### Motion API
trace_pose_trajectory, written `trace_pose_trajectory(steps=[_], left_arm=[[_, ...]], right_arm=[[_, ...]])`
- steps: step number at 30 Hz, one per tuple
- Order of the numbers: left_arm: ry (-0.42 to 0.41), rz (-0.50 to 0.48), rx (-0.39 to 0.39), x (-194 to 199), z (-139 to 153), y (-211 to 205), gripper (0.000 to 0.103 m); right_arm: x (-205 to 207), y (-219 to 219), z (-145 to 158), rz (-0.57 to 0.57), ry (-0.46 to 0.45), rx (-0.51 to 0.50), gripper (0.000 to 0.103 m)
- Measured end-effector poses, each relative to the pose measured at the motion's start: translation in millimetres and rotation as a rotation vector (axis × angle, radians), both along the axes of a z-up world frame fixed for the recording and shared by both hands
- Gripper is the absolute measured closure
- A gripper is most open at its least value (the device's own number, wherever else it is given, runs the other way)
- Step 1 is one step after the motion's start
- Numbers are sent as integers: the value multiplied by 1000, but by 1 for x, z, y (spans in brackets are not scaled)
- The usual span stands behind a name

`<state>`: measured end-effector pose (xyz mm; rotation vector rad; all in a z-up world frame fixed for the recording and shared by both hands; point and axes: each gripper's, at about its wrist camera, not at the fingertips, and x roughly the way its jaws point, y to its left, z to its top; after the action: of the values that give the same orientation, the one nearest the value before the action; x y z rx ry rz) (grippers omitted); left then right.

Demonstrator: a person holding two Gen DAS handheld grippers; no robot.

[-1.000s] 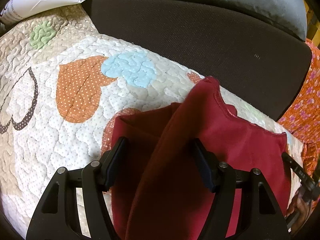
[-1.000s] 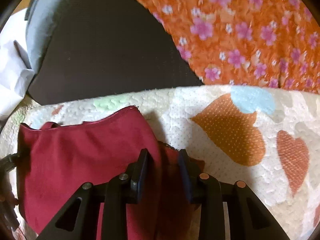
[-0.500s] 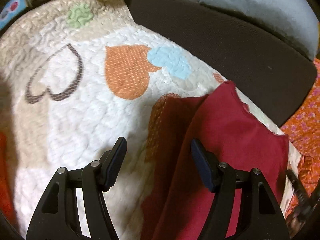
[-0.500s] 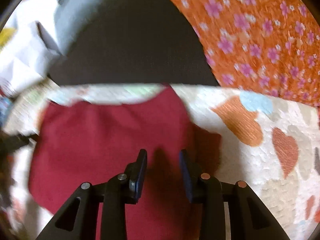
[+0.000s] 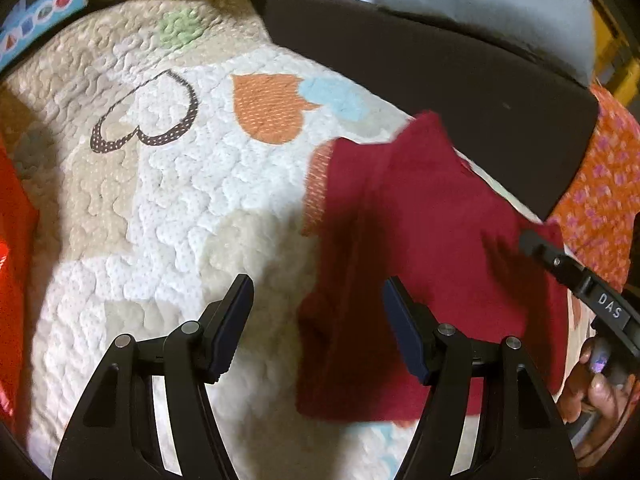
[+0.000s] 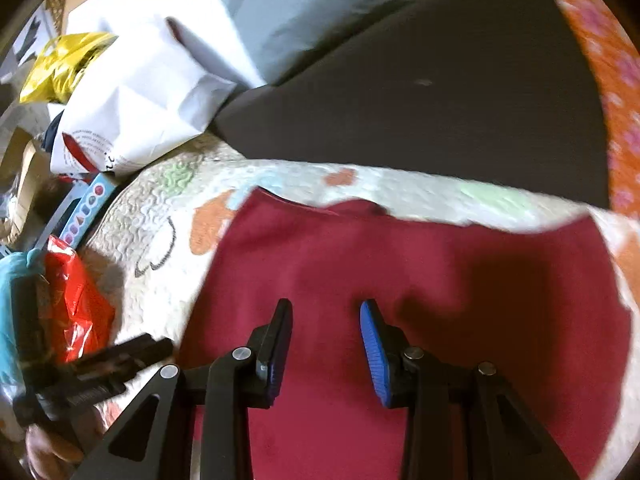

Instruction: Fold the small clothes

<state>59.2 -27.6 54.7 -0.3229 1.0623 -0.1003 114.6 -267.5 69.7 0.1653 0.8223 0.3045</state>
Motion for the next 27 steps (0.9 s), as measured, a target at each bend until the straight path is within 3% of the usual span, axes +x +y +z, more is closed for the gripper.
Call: trace_pose_trajectory(steps=[4,9,12,19,22,27], left_arm=[[28,21,-119,17,-11,15,36],[49,-30,-101,30,-21,5,36],[68,-30,-122,38,-31,1,33],[10,-18,-119,44,-35,-16,13],[-13,-53,-112,47,-36,-29,12],[-15,-126,-171,52,-39,-46,17]], right_arm=[[39,30,-5,4,0,6,70],[89,50,-42,-31,91,0,70],[91,54,-41,-39,58,-9,70],[37,3,-21,-11,58,72,70],[9,-30,-20,-35,51,74,70],[-18,-76,-27,-82,43,115,70]])
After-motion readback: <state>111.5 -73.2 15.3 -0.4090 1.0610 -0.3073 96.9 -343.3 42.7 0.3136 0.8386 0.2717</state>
